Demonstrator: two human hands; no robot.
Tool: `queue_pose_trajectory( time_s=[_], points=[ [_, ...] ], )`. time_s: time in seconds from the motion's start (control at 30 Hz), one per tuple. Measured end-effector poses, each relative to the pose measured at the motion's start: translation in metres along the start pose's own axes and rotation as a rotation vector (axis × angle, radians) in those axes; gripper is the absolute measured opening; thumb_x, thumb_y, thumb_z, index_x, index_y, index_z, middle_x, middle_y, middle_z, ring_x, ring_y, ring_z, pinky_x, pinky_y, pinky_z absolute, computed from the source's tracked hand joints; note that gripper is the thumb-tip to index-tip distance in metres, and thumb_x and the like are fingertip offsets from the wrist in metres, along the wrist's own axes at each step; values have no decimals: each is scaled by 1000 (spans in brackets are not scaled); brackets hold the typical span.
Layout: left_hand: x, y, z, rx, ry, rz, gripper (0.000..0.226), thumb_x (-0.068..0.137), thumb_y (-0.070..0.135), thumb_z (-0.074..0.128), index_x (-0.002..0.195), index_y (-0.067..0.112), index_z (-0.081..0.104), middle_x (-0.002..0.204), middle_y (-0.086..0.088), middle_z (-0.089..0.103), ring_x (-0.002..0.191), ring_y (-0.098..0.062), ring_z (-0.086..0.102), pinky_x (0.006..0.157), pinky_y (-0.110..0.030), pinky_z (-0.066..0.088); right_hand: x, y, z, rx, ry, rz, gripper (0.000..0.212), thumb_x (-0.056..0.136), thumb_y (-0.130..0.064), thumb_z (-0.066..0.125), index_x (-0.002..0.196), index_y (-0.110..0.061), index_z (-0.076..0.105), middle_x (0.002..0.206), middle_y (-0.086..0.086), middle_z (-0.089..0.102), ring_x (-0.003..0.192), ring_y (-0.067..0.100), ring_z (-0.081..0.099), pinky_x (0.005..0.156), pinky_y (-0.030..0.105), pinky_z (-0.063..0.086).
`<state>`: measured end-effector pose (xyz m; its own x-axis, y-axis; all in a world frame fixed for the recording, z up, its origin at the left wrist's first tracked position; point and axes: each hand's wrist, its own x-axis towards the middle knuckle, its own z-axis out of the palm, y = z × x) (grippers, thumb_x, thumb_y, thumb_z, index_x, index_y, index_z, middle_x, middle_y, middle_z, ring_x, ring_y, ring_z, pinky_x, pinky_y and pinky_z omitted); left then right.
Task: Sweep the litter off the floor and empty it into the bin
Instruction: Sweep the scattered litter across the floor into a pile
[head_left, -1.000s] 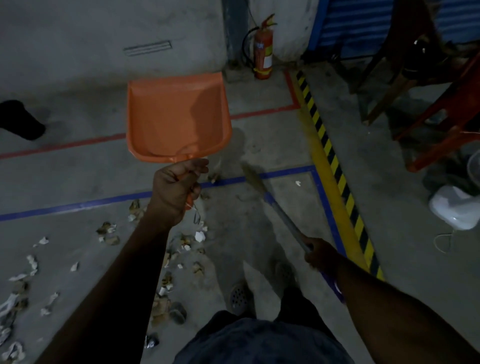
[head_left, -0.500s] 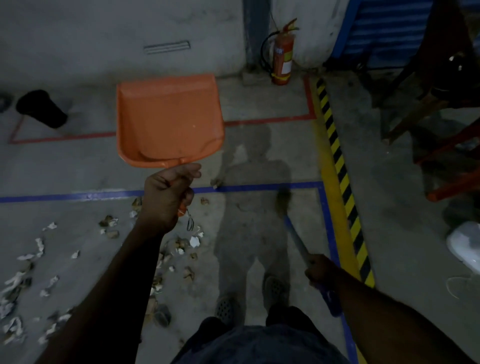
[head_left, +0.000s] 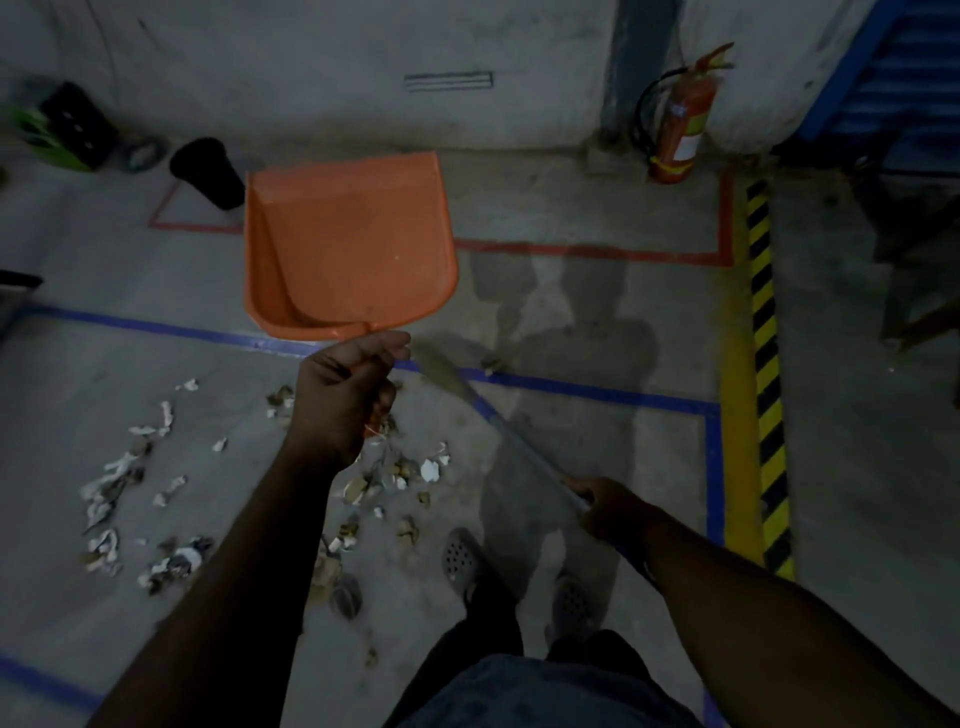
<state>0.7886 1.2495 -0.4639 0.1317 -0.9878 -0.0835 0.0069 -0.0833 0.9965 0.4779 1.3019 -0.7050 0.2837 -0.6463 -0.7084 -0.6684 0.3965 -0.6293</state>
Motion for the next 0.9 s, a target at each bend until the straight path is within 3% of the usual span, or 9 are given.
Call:
queue_pose_trajectory(
  time_s=[0.1,0.2,0.33,0.4,0.47,0.53,0.63,0.8,0.9],
  points=[
    [15,3,-16,-20,16,-15,27,99,-4,49,102,7,73,85,-4,74,43,-11,48,40,-16,36,2,-29,-19,75,81,50,87,63,-12,62,148,-12,41,114,22,67,79,31,67,62,38,57],
    [30,5,-35,-14,28,-22,30,99,-4,48,101,10,74,88,-4,73,44,-12,49,40,-16,36,22,-41,-32,85,121,135,76,65,-12,65,138,-1,50,100,23,69,75,34,66,62,40,55],
    [48,5,-67,21,87,-54,28,98,-5,49,103,9,73,86,-4,73,43,-11,49,39,-16,34,59,-53,-31,83,124,166,84,58,-20,61,140,-3,50,115,27,65,90,28,58,82,46,53],
    [55,4,-84,26,110,-57,30,98,-5,48,102,10,75,85,-13,70,43,-12,49,40,-17,34,83,-55,-19,42,61,183,71,65,-18,63,134,-1,55,117,25,65,95,27,59,83,42,53],
    [59,3,-101,35,134,-60,32,98,-6,48,101,10,75,83,-10,71,43,-11,48,39,-17,34,90,-79,-1,-24,1,187,62,68,-14,61,129,-2,60,112,20,67,96,31,63,85,44,55],
    [63,3,-117,47,149,-60,31,98,-6,48,100,10,75,85,-3,74,43,-11,49,40,-18,34,96,-107,17,-63,-78,175,62,68,-10,58,130,-5,60,103,21,68,86,34,66,73,44,59],
    [66,4,-138,64,184,-70,30,98,-5,48,101,9,75,87,-2,74,44,-12,50,39,-17,34,105,-154,39,-118,-189,107,59,82,5,53,140,-9,51,101,22,68,68,27,64,50,26,51],
    [69,0,-171,35,232,-77,30,98,-5,50,106,8,75,90,-17,70,44,-14,49,39,-18,34,117,-194,60,-183,-281,-19,67,85,7,50,144,-23,46,83,5,67,59,15,60,50,24,49],
    [68,-2,-184,6,253,-68,30,98,-7,47,107,4,73,91,-10,73,44,-12,50,40,-18,35,116,-193,60,-196,-228,-19,66,85,5,53,143,-25,46,98,6,68,62,10,61,50,20,48]
  ],
)
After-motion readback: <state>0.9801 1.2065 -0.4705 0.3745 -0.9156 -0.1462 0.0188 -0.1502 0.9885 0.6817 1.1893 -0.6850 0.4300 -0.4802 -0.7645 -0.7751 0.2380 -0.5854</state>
